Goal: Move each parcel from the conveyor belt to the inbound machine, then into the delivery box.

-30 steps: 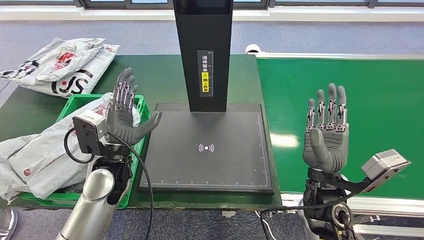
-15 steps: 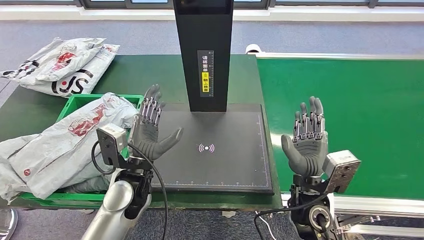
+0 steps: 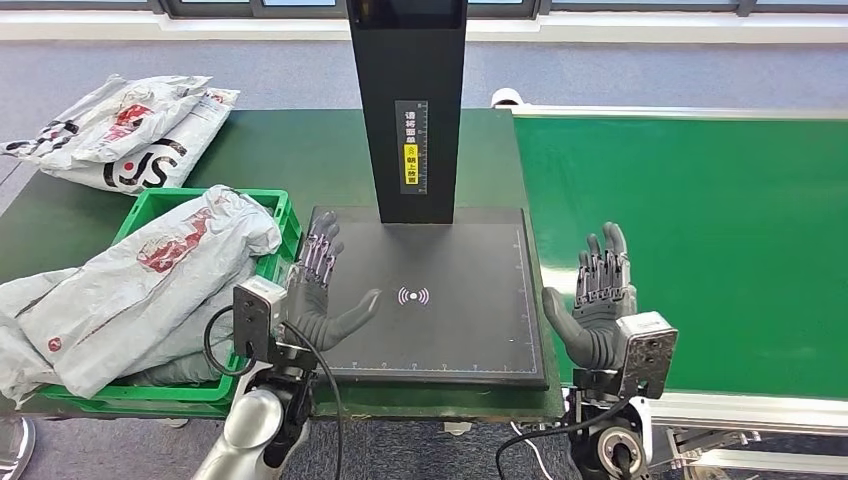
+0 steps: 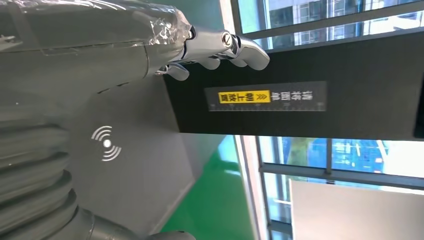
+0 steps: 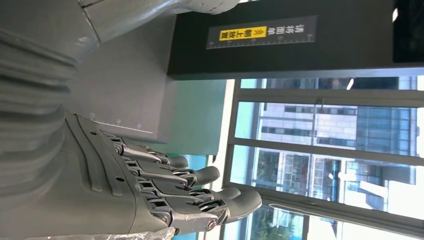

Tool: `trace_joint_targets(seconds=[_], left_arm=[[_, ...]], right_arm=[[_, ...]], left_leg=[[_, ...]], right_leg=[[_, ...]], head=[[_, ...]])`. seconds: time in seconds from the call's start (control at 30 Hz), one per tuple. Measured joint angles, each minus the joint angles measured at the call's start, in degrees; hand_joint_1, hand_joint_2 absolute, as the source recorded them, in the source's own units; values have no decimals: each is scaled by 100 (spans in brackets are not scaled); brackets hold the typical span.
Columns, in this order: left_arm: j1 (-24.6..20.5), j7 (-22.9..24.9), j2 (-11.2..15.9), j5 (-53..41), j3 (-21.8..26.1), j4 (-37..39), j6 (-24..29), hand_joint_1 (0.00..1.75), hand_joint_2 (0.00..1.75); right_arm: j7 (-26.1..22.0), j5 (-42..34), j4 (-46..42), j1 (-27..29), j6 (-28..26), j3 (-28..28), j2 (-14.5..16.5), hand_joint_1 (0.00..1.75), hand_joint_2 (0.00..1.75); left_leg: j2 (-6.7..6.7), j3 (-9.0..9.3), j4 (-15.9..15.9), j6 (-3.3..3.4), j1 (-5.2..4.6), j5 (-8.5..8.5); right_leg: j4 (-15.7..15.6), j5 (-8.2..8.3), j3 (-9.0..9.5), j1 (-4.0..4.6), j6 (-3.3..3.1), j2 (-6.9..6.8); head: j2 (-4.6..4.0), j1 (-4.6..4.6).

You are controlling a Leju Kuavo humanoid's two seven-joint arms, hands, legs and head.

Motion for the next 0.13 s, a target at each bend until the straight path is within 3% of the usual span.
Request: trace_joint_targets(seconds=[0.13], left_arm=[[125,24,-19,-76,4,16,63,0,175]], right_arm=[[49,166,59,33,-6,0,31,0,175]], left_leg=[[0,0,0,0,0,0]], right_leg=[[0,0,0,0,0,0]], head=[[-1,0]])
